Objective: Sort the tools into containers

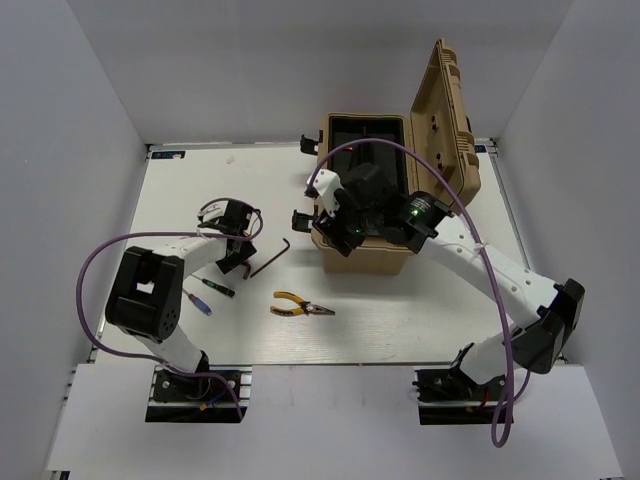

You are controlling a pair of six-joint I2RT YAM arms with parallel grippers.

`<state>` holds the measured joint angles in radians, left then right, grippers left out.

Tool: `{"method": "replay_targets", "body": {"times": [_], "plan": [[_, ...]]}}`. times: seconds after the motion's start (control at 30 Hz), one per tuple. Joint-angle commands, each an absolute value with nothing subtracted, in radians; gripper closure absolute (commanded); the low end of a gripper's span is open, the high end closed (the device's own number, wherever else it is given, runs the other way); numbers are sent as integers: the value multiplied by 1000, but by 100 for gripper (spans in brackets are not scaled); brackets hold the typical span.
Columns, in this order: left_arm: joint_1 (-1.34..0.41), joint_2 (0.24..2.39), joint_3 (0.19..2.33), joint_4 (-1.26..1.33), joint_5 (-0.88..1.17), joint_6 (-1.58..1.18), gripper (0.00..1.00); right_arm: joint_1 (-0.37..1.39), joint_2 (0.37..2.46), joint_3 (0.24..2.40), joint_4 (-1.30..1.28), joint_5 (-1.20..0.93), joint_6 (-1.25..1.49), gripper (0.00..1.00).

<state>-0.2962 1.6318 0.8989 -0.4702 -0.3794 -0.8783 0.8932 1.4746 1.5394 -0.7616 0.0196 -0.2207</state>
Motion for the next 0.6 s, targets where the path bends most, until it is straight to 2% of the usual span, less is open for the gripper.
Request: {"method": "replay_targets", "body": {"times": [0.0,0.1,0.13,0.33,0.43,0.47,0.57], "plan": [[-288,1657,919,-505,-407,-908,37,897,1436,1523,-715,9,-224,38],[-279,1687,949,-548,-407,-908,50,900,1428,1519,-718,11,-219,37],[-279,1700,950,-548,-416,-908,59,897,1422,1517,-713,9,-219,37],[-270,1718,950,-577,-416,-917,73,894,1393,1508,-707,11,-218,37],[-270,1709,937,-577,-416,-907,85,896,1390,1505,-706,11,-219,37],[-270,1695,937,-592,-416,-907,93,894,1388,1505,-707,11,-218,37],[-270,1633,925,-601,-425,-897,100,894,1382,1505,-707,-18,-216,37]]}}
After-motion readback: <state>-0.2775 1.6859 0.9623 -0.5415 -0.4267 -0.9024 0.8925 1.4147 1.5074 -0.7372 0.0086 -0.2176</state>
